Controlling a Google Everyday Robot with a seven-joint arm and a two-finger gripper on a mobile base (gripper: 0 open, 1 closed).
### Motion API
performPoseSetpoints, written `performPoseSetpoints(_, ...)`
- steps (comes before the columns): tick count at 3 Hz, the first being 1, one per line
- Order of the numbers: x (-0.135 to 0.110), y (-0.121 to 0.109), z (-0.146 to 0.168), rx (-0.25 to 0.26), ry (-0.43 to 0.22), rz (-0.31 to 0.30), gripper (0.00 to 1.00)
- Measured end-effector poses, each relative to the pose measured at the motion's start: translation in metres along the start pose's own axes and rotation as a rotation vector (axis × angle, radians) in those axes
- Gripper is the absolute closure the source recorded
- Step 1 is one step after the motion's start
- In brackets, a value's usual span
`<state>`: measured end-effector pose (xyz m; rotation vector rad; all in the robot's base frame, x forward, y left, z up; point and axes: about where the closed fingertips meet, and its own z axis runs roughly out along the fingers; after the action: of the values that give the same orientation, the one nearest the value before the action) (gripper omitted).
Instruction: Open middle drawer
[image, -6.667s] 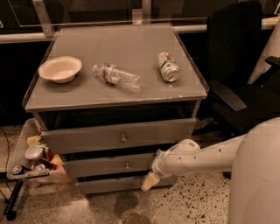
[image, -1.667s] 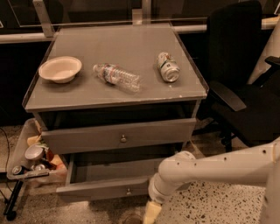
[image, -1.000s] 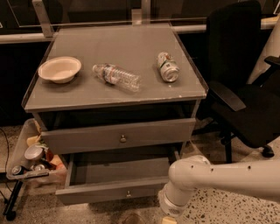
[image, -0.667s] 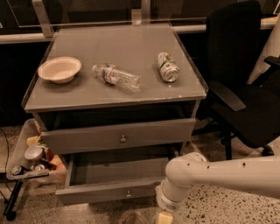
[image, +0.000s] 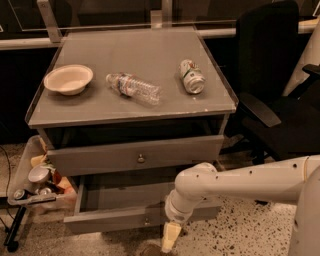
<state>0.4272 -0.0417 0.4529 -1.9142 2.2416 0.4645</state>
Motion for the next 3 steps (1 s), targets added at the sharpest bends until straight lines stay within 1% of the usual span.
performPoseSetpoints(1, -0.009, -0.021, 0.011, 0.016, -0.007, -0.022, 0.00)
performPoseSetpoints(2, -0.010, -0.022, 0.039, -0.021, 0.008, -0.025, 0.00)
performPoseSetpoints(3, 0.003, -0.006, 0.062, -0.082, 0.052, -0.019, 0.00)
